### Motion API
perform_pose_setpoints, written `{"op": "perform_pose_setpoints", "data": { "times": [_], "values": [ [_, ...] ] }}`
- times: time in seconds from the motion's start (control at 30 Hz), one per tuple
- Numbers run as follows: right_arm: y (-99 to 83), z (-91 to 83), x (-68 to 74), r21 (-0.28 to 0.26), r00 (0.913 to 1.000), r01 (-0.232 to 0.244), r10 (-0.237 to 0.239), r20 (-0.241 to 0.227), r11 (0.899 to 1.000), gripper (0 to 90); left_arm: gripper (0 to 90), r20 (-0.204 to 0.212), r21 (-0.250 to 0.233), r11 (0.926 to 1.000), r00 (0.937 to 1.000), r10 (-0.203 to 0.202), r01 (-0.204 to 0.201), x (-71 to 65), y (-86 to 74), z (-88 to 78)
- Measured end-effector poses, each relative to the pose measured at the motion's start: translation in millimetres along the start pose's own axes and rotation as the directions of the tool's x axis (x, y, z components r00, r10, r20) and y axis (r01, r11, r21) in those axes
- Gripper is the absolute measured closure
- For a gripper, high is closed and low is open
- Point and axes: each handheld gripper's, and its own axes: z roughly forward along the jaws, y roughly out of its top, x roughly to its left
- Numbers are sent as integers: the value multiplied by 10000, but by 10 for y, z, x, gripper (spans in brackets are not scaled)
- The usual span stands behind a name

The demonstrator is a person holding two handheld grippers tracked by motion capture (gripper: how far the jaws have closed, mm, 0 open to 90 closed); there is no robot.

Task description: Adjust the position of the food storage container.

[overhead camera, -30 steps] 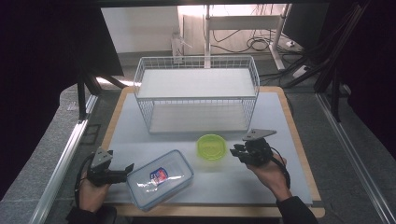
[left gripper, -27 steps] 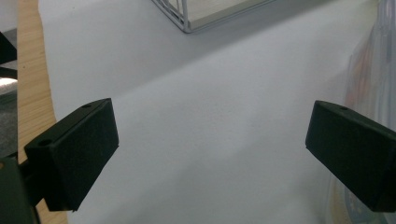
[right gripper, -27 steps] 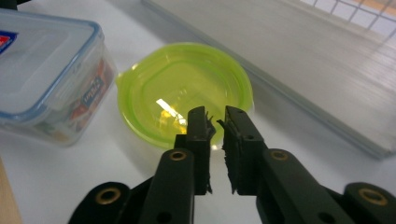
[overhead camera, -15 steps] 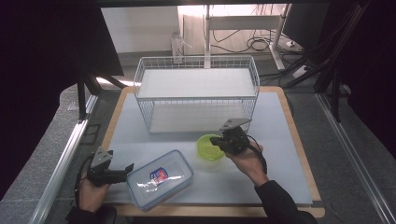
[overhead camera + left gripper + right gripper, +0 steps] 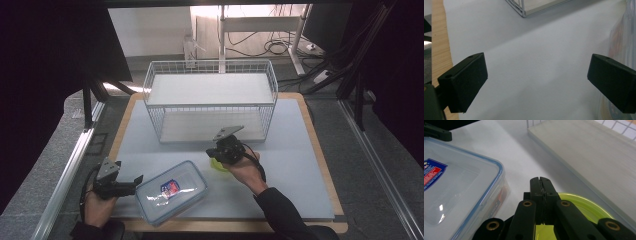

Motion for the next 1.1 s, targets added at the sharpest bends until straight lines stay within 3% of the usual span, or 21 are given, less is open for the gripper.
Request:
{"op": "perform_pose_setpoints", "data": {
  "times": [0.3, 0.43, 0.7, 1.1],
  "values": [
    [-43, 220, 53, 402, 9997, 211, -206, -149, 9990, 899, 28, 61, -8, 10000, 10000, -1, 1, -1, -1, 4],
    [-49, 229, 80, 538, 9993, 380, -380, -17, 9978, 900, 29, 66, -2, 10000, 10000, 7, -7, -1, -2, 5],
    [-115, 130, -9, 599, 9995, 108, -126, 300, 9981, 900, 29, 122, 20, 10000, 9999, -33, 33, 2, -5, 11],
    [-346, -158, -167, 665, 9955, -335, 274, 905, 9972, 900, 32, 107, 49, 10000, 9999, -66, 66, 4, -5, 8]
  ]
}}
